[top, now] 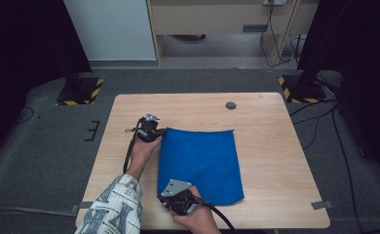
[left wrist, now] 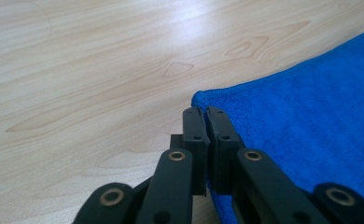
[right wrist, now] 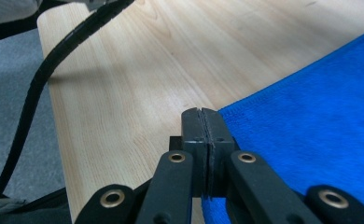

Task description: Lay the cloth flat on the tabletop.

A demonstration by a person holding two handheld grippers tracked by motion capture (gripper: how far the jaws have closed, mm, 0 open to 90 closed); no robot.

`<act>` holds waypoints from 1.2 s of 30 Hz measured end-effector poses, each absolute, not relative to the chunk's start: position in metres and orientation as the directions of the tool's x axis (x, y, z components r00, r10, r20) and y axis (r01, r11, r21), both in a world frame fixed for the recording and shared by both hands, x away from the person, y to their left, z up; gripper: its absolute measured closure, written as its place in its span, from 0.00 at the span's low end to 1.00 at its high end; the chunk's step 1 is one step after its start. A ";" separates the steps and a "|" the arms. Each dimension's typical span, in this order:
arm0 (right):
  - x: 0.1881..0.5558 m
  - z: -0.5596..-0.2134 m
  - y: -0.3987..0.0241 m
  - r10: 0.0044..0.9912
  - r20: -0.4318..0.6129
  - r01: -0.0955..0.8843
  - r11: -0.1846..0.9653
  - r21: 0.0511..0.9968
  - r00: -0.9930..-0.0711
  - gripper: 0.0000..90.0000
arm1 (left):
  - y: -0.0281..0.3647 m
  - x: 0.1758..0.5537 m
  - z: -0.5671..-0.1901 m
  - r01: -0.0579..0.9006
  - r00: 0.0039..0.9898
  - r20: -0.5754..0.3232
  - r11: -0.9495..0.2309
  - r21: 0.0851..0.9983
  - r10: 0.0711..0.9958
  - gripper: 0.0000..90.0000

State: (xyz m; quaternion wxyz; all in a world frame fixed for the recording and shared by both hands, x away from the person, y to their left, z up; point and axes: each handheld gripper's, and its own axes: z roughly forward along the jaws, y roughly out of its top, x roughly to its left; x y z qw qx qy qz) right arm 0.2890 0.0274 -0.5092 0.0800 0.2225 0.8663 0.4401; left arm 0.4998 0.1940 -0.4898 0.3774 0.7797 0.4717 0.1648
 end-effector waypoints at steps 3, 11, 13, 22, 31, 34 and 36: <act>0.286 -0.502 0.023 0.467 0.044 0.303 0.497 0.813 -0.883 0.99 | 0.191 0.498 -0.483 0.600 0.508 -0.091 -0.276 0.751 0.857 0.97; 0.283 -0.490 0.021 0.493 0.028 0.298 0.477 0.827 -0.869 0.99 | 0.188 0.497 -0.463 0.571 0.508 -0.080 -0.266 0.777 0.858 0.97; 0.284 -0.488 0.022 0.494 0.025 0.294 0.475 0.829 -0.869 0.99 | 0.188 0.497 -0.462 0.573 0.507 -0.082 -0.265 0.775 0.858 0.97; 0.288 -0.482 0.030 0.495 0.017 0.289 0.479 0.829 -0.869 0.99 | 0.193 0.502 -0.463 0.577 0.507 -0.095 -0.255 0.776 0.857 0.97; 0.286 -0.480 0.032 0.504 0.017 0.286 0.462 0.839 -0.864 0.99 | 0.202 0.501 -0.458 0.573 0.506 -0.095 -0.252 0.780 0.857 0.97; 0.285 -0.478 0.036 0.503 0.011 0.280 0.462 0.842 -0.864 0.99 | 0.206 0.502 -0.457 0.577 0.503 -0.098 -0.250 0.777 0.859 0.97; 0.285 -0.477 0.038 0.508 0.011 0.282 0.459 0.842 -0.861 0.99 | 0.208 0.502 -0.456 0.577 0.503 -0.100 -0.247 0.778 0.858 0.97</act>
